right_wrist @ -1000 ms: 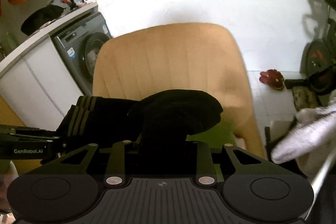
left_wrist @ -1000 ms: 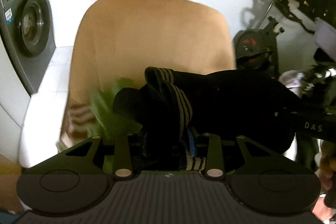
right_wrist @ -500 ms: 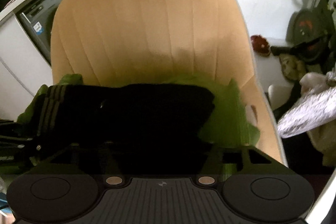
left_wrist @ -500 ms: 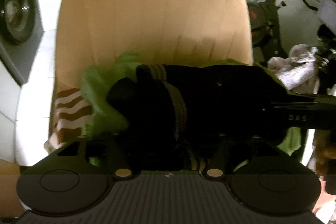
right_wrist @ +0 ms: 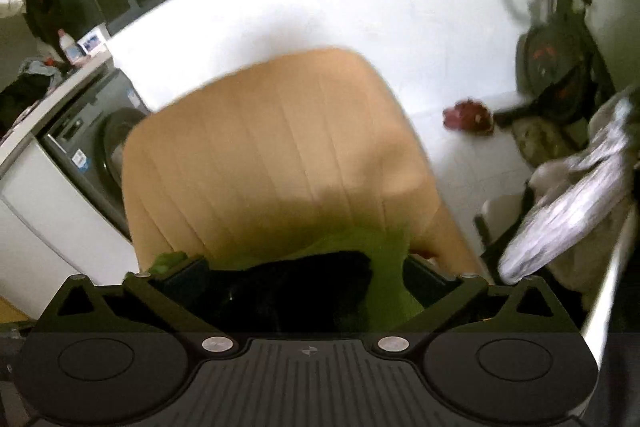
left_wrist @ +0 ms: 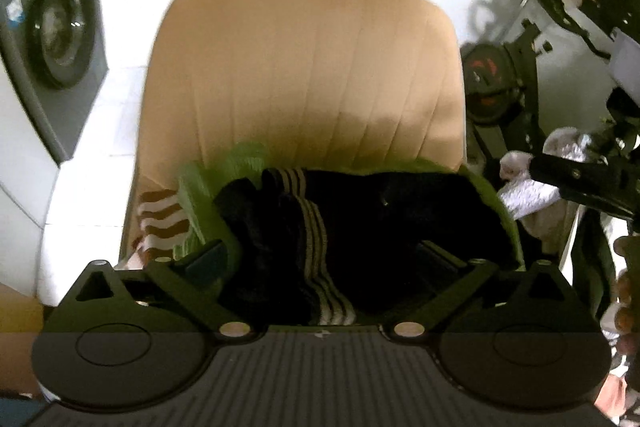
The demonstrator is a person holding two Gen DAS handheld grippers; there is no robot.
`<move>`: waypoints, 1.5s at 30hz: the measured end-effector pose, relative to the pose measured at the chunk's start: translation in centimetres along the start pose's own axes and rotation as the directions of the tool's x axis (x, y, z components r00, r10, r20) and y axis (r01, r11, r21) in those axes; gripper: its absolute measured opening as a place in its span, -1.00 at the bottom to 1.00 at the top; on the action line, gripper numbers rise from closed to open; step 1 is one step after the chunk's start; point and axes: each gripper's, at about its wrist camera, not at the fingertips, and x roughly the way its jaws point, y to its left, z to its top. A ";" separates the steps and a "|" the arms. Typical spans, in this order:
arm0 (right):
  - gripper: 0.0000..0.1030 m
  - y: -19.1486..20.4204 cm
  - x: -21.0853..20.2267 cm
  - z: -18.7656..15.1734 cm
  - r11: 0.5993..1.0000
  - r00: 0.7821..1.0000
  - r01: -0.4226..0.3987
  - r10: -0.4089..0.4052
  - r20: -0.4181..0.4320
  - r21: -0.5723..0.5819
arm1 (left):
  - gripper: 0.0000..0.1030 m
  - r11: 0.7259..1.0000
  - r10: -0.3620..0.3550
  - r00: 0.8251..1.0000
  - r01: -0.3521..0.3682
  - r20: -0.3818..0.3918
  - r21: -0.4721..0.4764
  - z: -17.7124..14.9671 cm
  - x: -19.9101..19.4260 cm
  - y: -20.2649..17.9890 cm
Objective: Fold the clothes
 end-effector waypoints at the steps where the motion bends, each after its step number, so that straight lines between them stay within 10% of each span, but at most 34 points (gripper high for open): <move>1: 0.99 0.1 -1.0 -0.2 1.000 1.000 0.021 -0.020 0.009 -0.020 | 0.99 1.000 0.006 1.000 -0.006 0.009 -0.009 -0.2 -0.7 -0.4; 8: 0.98 0.6 -7.4 -2.5 0.946 0.971 0.235 -0.240 0.006 -0.222 | 0.99 0.998 0.054 0.998 -0.051 0.046 -0.048 -2.6 -5.5 -4.5; 26: 0.98 -1.3 -23.5 -9.7 0.949 0.989 0.007 -0.054 -0.139 -0.317 | 0.99 0.985 0.173 0.982 -0.171 0.075 -0.030 -14.7 -16.6 -14.4; 45: 0.98 8.5 -31.2 -19.2 0.949 0.966 0.175 -0.217 -0.142 -0.261 | 0.99 0.985 0.024 0.998 -0.033 0.055 0.169 -21.9 -23.8 -10.4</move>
